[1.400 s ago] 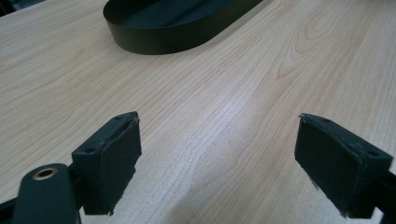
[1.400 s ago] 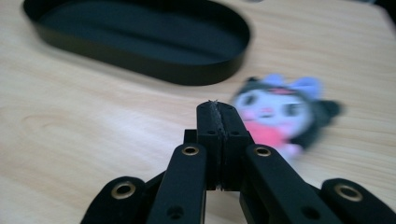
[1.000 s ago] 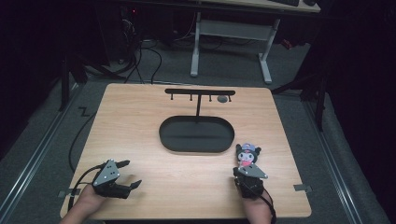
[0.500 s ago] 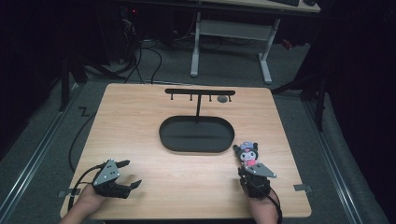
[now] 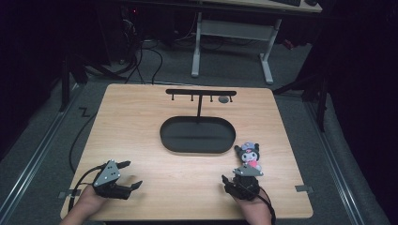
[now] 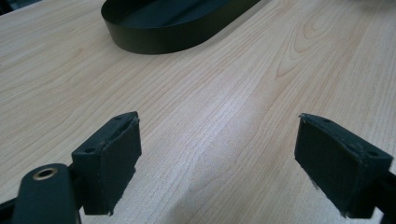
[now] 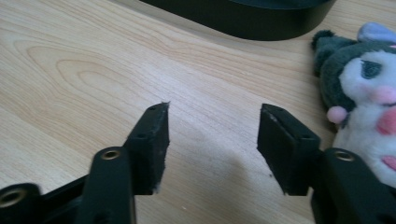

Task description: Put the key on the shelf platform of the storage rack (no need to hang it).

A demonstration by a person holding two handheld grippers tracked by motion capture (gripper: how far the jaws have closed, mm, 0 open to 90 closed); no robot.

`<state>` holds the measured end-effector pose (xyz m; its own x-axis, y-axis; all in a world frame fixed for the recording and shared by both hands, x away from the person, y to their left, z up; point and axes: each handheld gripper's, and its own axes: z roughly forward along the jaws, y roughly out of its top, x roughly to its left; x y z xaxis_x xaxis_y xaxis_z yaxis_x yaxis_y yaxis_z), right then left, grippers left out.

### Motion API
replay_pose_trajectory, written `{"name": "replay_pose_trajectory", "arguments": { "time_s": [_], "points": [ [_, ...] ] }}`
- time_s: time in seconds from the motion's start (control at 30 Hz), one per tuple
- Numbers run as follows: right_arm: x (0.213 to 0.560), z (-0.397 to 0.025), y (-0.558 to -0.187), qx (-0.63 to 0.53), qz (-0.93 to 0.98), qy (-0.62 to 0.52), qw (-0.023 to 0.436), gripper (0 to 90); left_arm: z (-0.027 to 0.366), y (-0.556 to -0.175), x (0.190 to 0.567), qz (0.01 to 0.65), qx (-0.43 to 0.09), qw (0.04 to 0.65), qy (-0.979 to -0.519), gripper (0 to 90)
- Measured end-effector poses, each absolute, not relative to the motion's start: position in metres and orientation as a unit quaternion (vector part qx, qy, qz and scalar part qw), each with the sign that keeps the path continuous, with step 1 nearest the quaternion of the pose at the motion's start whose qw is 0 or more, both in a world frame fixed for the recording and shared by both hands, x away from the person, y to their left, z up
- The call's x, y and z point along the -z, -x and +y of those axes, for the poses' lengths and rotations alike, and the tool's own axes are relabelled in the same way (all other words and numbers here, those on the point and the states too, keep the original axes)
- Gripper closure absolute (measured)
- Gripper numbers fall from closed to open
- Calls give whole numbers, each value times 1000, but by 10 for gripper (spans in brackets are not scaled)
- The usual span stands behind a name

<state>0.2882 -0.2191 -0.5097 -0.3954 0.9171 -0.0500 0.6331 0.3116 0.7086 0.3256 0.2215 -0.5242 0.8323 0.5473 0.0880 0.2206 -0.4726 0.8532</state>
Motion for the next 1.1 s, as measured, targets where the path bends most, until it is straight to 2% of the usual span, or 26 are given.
{"name": "replay_pose_trajectory", "arguments": {
  "time_s": [0.3,0.43,0.63,0.9,1.1],
  "points": [
    [515,-208,-291,-293,785,-503,212,243,222,-326,524,229,-174,463,-838,155],
    [509,-209,-293,-277,784,-511,218,226,223,-326,524,227,-173,466,-837,155],
    [501,-219,-296,-276,778,-533,183,218,223,-326,524,227,-175,465,-838,155],
    [495,-218,-300,-234,798,-525,181,184,221,-326,524,228,-176,460,-840,156],
    [492,-216,-304,-211,808,-527,157,176,221,-325,524,226,-178,457,-841,156]
  ]
}}
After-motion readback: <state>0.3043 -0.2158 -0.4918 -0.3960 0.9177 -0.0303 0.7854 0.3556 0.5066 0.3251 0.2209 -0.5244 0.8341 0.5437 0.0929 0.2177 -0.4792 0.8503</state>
